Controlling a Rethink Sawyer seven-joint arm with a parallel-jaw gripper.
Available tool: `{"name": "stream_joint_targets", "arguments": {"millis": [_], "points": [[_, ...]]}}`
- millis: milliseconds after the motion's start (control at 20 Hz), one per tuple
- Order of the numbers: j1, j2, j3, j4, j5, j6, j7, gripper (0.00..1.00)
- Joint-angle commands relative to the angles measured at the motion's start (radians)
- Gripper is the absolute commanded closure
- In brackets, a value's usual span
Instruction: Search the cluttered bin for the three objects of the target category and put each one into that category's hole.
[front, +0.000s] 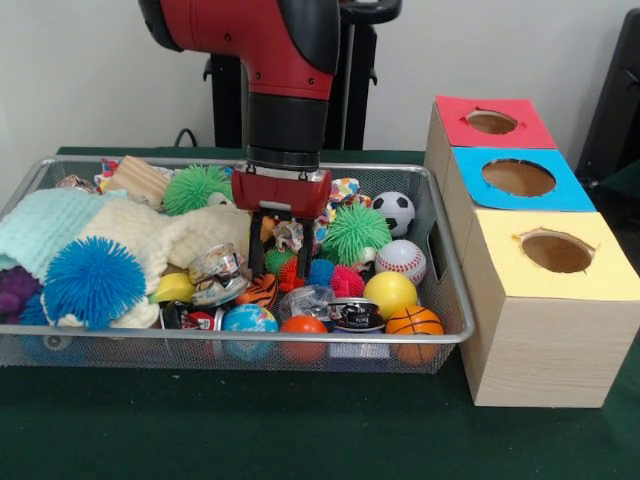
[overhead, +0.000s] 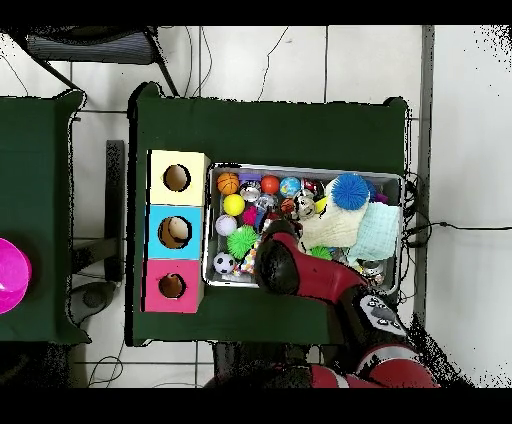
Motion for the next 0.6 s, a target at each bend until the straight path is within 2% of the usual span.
{"name": "stream_joint_targets", "arguments": {"millis": [50, 250, 400, 600], "points": [[-0.016, 0.087, 0.085, -0.069, 0.027, -0.058, 0.198, 0.0], [0.015, 0.092, 0.052, -0.081, 0.05, -0.068, 0.196, 0.0], [0.044, 0.055, 0.008, -0.076, 0.068, -0.044, 0.183, 0.0], [0.046, 0.01, -0.004, -0.073, 0.066, -0.004, 0.166, 0.0]]}}
